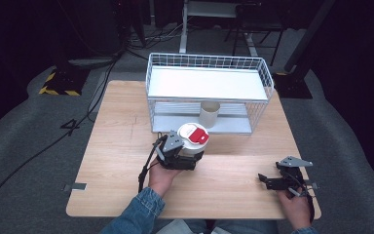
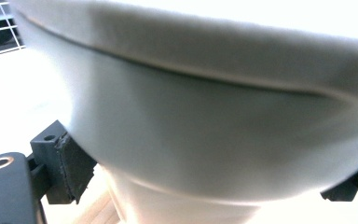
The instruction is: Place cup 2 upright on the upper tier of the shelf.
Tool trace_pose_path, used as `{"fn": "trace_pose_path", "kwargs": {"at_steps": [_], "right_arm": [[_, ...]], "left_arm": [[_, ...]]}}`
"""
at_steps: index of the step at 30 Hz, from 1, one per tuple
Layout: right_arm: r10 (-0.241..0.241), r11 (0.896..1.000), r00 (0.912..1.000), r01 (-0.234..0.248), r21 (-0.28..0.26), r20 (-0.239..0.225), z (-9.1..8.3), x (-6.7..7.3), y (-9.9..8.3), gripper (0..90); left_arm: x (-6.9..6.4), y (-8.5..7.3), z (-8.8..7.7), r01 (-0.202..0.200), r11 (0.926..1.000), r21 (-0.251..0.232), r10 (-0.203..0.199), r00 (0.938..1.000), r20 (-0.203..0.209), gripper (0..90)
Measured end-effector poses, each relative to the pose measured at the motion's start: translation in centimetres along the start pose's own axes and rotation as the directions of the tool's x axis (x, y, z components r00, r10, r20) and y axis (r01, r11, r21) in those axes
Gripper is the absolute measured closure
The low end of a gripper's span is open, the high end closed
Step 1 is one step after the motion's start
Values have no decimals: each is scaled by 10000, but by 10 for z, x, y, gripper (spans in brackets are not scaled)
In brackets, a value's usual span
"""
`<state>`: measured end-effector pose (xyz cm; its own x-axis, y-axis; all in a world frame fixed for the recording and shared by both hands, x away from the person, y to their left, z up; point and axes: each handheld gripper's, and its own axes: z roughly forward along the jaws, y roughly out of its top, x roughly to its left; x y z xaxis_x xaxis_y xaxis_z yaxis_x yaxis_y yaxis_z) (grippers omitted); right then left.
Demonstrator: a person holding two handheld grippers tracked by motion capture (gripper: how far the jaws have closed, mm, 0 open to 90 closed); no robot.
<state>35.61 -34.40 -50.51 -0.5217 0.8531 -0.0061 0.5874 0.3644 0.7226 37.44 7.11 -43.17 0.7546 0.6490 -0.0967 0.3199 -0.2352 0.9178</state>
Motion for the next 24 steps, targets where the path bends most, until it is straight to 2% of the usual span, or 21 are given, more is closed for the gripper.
{"fn": "trace_pose_path", "kwargs": {"at_steps": [6, 10, 14, 18, 24], "right_arm": [[-3, 10000, 10000, 3, -1, 1, 0, 0, 0, 70], [-5, 10000, 10000, 5, -2, 4, 0, 0, 0, 71], [-18, 10000, 10000, 18, -5, 9, 0, 0, 0, 70], [53, 10000, 10000, -53, -10, 61, 0, 1, 0, 68], [56, 10000, 10000, -56, -7, 63, 0, 1, 0, 68]], "left_arm": [[0, 8, -7, 53, 9999, -144, -51, 9999, 124, 110], [0, 15, -12, -68, 9998, -185, 71, 9998, 188, 111], [-1, 21, -15, 49, 9996, -268, -39, 9994, 355, 111], [-3, 28, -19, -173, 9992, -362, 186, 9991, 371, 111], [-3, 39, -22, -213, 9987, -452, 237, 9984, 515, 111]]}}
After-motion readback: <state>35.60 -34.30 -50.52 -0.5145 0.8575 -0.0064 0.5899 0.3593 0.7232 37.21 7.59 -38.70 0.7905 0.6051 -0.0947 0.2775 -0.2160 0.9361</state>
